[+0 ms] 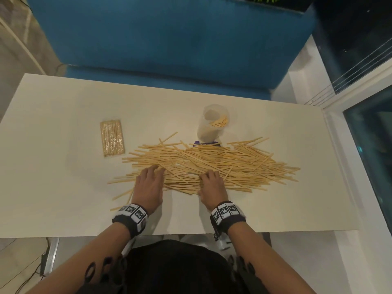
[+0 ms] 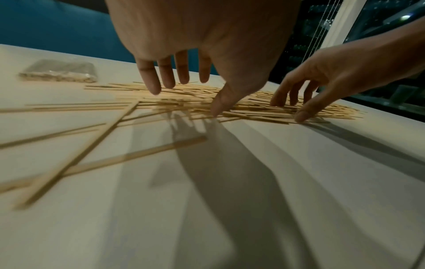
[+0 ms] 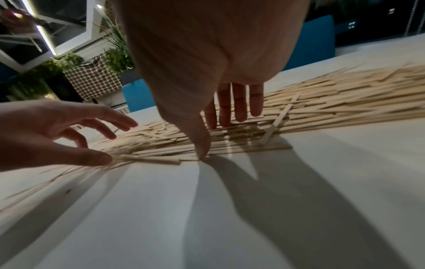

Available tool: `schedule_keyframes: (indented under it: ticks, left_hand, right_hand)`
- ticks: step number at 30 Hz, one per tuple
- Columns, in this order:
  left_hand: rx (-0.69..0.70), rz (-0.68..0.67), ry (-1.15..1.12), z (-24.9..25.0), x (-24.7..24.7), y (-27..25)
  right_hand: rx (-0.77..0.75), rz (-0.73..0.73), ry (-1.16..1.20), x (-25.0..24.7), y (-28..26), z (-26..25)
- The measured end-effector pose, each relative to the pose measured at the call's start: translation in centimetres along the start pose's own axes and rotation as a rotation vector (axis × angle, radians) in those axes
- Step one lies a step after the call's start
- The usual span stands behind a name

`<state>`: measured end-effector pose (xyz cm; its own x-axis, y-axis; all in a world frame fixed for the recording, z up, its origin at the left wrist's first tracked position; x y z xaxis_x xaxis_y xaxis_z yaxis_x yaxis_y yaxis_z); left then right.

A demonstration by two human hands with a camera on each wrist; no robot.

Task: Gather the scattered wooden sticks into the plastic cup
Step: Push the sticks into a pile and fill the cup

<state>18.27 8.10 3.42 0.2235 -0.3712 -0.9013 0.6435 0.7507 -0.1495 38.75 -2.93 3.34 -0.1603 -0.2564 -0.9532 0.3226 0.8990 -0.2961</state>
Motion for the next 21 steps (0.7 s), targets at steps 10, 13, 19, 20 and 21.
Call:
schedule_keyframes:
  ticks: [10,13,19,20,21]
  left_hand:
    - [0.038,0.047,-0.28,0.4,0.8,1.3]
    - [0.116,0.075,-0.126,0.8,-0.7,0.7]
    - [0.263,-0.139,0.071,1.0,0.0,0.7]
    - [0.272,-0.103,0.065,1.2,0.0,0.8]
    - [0.277,-0.059,0.06,1.5,-0.1,1.0]
  right_hand:
    - [-0.014,0.067,0.191,-0.9,0.8,-1.0]
    - [-0.011,-0.05,0.051,-0.9,0.5,-0.6]
    - [-0.038,-0.043,0.109,0.4,0.9,-1.3]
    - [-0.032,-0.037,0.14,0.5,1.0,-1.3]
    - [-0.026,-0.027,0.163,0.6,1.1,-1.3]
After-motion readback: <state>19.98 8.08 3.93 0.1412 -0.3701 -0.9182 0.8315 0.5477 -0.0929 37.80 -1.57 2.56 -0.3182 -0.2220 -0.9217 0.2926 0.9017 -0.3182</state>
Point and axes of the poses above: each hand's wrist, its own y-axis towards the middle knuckle, its own x-axis out of the palm, z = x × y, the point moved 3 cm from there along y, towards the middle knuckle, and after that the axes turned 7 degrees about -y, right-handed, at the moved point
